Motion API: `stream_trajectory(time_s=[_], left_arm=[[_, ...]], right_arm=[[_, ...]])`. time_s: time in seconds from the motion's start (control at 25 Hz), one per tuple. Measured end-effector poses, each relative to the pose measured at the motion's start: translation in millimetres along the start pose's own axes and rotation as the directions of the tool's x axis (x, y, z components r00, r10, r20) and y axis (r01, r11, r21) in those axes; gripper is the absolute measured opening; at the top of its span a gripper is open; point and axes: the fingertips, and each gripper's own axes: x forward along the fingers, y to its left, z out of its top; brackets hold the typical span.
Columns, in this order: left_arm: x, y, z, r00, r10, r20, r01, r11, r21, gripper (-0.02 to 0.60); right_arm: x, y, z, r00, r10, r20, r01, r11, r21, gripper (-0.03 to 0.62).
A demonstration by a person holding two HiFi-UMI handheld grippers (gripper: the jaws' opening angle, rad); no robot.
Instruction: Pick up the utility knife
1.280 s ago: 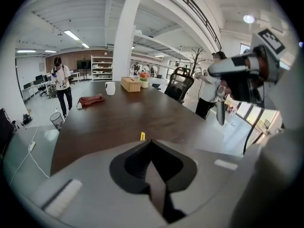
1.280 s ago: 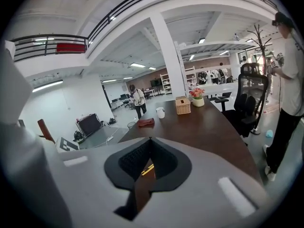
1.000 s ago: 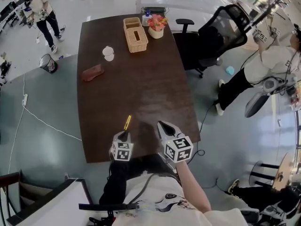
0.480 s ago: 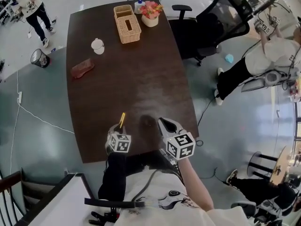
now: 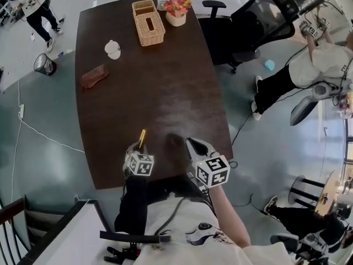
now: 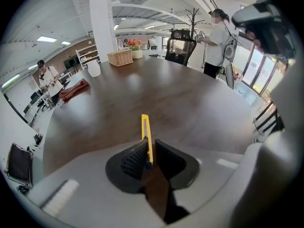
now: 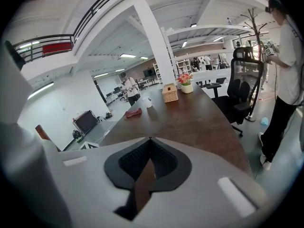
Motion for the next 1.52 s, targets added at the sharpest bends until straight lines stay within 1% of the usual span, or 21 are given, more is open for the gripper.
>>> stream_trajectory(time_s=[0.24,0.48,0.6,0.76,1.0,1.12,1.16,1.24,1.32,1.36,1.44,1.52], left_arm=[[-3,2,2,1.000,0.015,0.008,-0.015,1.000,0.009,0.051],[-3,4,1,1.000,0.024,-0.001,-0.024,0.999,0.022,0.054],[-2,7,-1,1.000,0.027,-0.007,-0.027,1.000,0.006,0.054],[3,10,-9,0.999,0.002,-0.040,-0.002,1.000,-0.002,0.060],[2,9,-9,0.999,-0.004,-0.034,0.004,1.000,-0.006,0.057],[3,7,-9,0.999,-0.026,-0.029,0.026,0.999,-0.024,0.055],[2,7,-7,0.999,-0.035,-0.015,0.035,0.999,-0.037,0.054],[-4,5,3,0.998,-0.045,0.036,0.047,0.997,-0.068,0.054],[-17,4,18,0.993,-0.049,0.112,0.061,0.992,-0.113,0.052],[-25,3,28,0.986,-0.049,0.156,0.071,0.988,-0.138,0.052],[-47,4,50,0.966,-0.045,0.254,0.092,0.980,-0.174,0.052],[-73,4,76,0.934,-0.042,0.355,0.114,0.976,-0.183,0.052]], right_arm=[[0,-1,-1,1.000,0.003,-0.006,-0.003,1.000,0.007,0.002],[3,4,-2,1.000,0.019,-0.014,-0.019,1.000,0.006,0.002],[3,3,-3,1.000,0.021,-0.016,-0.021,1.000,0.015,0.002],[2,1,-4,1.000,0.019,-0.016,-0.019,0.999,0.030,0.002],[1,0,-5,1.000,0.020,-0.015,-0.019,0.999,0.038,0.002],[2,0,-7,1.000,0.024,-0.017,-0.023,0.999,0.039,0.002],[2,0,-7,1.000,0.026,-0.016,-0.025,0.999,0.038,0.002],[2,0,-5,0.999,0.031,-0.011,-0.031,0.999,0.035,0.002],[1,-1,-4,0.999,0.036,-0.002,-0.036,0.999,0.035,0.002],[0,-2,-3,0.999,0.038,0.004,-0.038,0.999,0.034,0.002],[-2,-3,-1,0.999,0.046,0.018,-0.046,0.998,0.033,0.002],[-4,-3,2,0.998,0.058,0.036,-0.059,0.998,0.029,0.002]])
